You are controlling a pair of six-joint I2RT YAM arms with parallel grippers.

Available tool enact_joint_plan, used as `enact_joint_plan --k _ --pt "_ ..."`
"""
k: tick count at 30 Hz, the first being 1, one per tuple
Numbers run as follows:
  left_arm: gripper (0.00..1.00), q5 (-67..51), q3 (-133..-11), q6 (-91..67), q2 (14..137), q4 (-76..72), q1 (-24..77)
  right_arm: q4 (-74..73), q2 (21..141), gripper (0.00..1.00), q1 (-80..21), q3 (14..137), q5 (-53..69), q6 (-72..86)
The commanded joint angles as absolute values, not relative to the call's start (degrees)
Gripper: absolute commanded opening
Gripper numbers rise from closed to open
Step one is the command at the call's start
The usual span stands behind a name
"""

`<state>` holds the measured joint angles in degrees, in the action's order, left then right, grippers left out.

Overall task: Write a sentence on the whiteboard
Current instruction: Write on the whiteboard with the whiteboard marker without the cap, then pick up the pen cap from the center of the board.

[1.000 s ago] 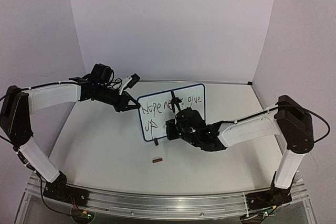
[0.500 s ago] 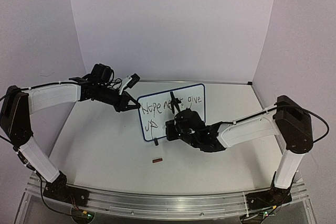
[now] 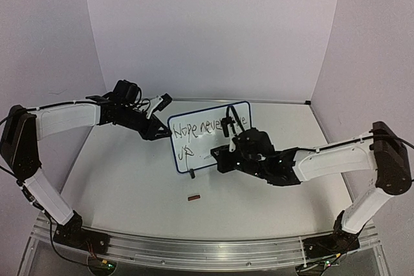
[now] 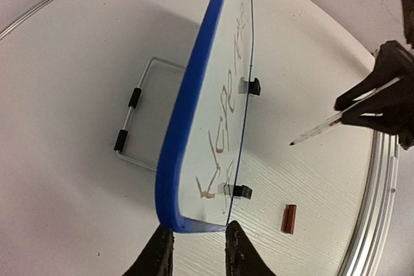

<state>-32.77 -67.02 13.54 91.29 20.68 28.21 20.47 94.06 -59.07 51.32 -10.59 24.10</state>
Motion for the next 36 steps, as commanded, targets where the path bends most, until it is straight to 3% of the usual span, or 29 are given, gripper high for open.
enact_joint_plan --k 1,7,10,13,20,25,31,36 --pt "0.35 -28.99 -67.21 13.30 90.85 21.16 28.40 17.33 86.62 0.00 -54.09 49.97 4.57 24.70" --pt "0.56 -27.38 -64.91 12.24 87.47 18.60 28.39 13.38 81.52 0.00 -46.24 49.66 20.50 25.32" --pt "0.83 -25.62 -63.31 12.14 84.15 17.02 28.41 12.80 81.21 0.00 -43.32 49.95 26.97 26.17" --pt "0.91 -20.30 -61.49 12.74 78.71 15.93 28.40 12.57 80.74 0.00 -41.39 49.51 29.22 26.93" --pt "0.90 -8.95 -57.41 8.96 64.77 15.51 32.38 12.13 78.35 0.00 -37.01 47.74 33.77 29.46" --pt "0.84 1.28 -50.74 1.33 61.14 16.07 45.44 10.32 76.08 0.00 -35.60 45.93 33.24 31.10" --pt "0.78 5.65 -41.77 -4.54 65.35 7.92 57.37 8.21 73.06 0.00 -35.63 45.02 29.67 32.65" --pt "0.61 2.11 -40.83 -5.04 73.78 2.07 59.67 6.77 71.08 0.00 -35.60 44.57 28.77 33.59"
